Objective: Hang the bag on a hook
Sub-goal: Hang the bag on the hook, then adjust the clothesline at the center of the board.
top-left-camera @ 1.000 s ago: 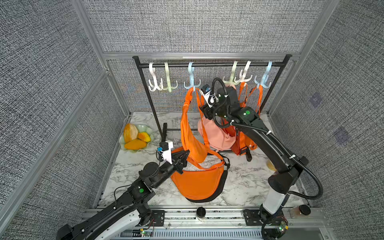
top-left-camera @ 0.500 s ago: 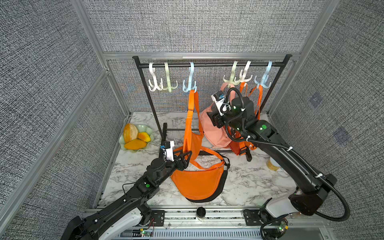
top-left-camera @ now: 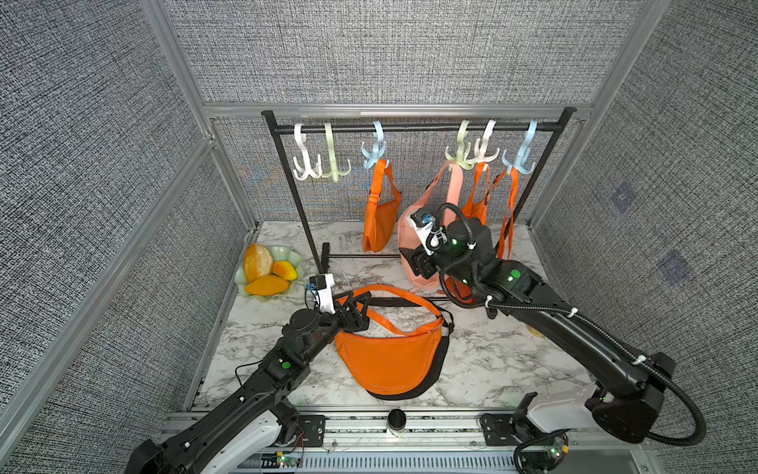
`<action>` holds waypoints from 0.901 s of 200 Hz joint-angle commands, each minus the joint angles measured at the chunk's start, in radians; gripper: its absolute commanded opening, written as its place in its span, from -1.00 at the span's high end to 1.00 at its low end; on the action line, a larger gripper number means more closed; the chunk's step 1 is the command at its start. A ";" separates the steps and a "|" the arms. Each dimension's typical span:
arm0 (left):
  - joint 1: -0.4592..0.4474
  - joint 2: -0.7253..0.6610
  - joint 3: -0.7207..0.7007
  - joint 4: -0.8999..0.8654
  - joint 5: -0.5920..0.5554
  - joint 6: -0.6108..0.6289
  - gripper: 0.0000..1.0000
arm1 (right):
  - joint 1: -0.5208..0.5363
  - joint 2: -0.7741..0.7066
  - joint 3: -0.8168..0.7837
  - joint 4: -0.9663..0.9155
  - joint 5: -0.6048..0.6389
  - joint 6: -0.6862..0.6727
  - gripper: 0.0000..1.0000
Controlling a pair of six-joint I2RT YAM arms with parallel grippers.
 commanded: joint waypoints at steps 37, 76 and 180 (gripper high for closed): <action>0.047 -0.086 0.017 -0.101 -0.052 0.035 -0.45 | 0.070 0.022 -0.052 -0.041 -0.032 0.029 -0.85; 0.167 -0.071 0.053 -0.188 -0.047 0.040 -0.45 | 0.115 0.038 -0.117 -0.050 -0.012 0.071 -0.93; 0.479 0.452 0.446 0.050 -0.136 0.346 -0.47 | 0.175 -0.154 -0.379 0.054 0.007 0.206 -0.95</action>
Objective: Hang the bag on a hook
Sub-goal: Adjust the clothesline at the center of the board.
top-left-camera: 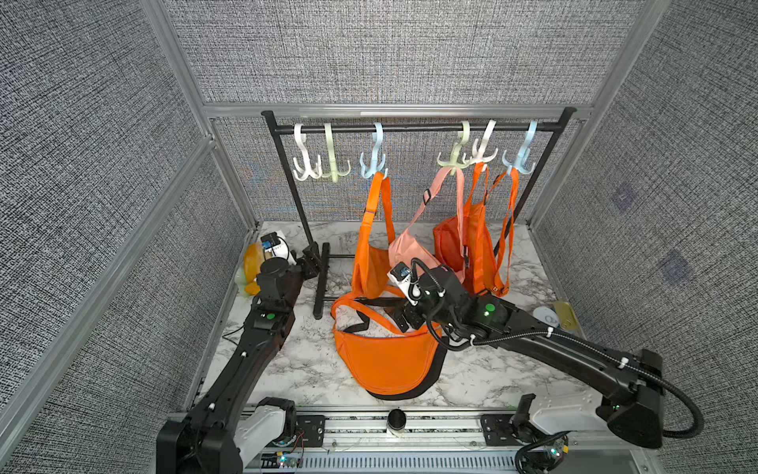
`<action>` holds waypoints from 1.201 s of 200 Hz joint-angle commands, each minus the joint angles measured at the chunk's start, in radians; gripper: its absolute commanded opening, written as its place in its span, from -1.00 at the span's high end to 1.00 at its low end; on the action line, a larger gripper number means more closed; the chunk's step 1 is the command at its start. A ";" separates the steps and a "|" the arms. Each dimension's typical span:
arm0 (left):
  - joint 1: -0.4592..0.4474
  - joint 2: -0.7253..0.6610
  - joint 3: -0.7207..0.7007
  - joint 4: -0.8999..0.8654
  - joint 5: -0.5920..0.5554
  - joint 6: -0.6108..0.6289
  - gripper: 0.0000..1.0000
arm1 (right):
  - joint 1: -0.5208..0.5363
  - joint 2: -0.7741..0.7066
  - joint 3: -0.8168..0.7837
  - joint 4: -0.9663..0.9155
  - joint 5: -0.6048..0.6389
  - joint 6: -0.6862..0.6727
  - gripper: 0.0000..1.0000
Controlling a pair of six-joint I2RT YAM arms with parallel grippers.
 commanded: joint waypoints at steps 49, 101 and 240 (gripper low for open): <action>0.013 0.279 0.244 0.158 -0.118 0.254 -0.47 | 0.004 -0.177 -0.151 0.059 0.053 0.074 -0.96; 0.017 0.375 0.238 0.356 -0.156 0.293 -0.27 | 0.004 -0.254 -0.219 0.062 0.075 0.097 -0.96; 0.019 0.313 0.248 0.270 -0.165 0.373 1.00 | 0.006 -0.325 -0.278 0.048 0.079 0.121 -0.95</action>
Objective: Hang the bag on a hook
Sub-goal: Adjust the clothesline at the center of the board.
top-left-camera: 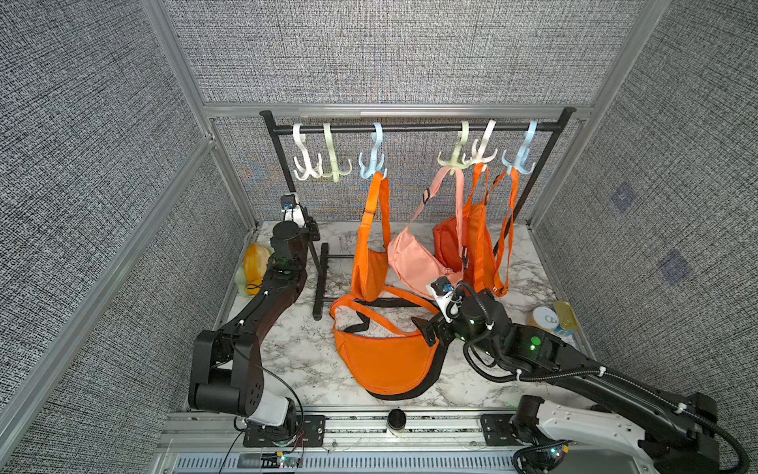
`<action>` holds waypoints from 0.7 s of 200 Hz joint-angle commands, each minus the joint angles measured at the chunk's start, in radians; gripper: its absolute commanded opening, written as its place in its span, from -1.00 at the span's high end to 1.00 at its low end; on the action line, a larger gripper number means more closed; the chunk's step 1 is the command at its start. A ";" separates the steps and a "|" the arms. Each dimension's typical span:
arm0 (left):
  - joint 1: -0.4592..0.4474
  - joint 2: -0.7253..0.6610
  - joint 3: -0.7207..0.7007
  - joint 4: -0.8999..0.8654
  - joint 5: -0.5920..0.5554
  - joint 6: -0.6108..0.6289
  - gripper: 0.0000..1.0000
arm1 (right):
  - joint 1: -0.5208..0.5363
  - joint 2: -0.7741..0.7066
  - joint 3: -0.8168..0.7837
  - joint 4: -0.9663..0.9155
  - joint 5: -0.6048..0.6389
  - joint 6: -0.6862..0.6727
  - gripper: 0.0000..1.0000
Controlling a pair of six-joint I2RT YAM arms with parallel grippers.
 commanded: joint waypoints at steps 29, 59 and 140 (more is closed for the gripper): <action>0.000 -0.086 -0.044 -0.005 -0.055 -0.003 1.00 | 0.003 0.004 -0.005 0.000 -0.015 0.027 -0.95; 0.001 -0.129 -0.091 -0.024 -0.078 -0.019 1.00 | 0.009 0.015 0.004 -0.003 -0.023 0.025 -0.95; -0.001 -0.252 -0.200 -0.039 -0.051 -0.074 1.00 | 0.063 0.076 0.035 -0.071 -0.108 -0.023 -0.99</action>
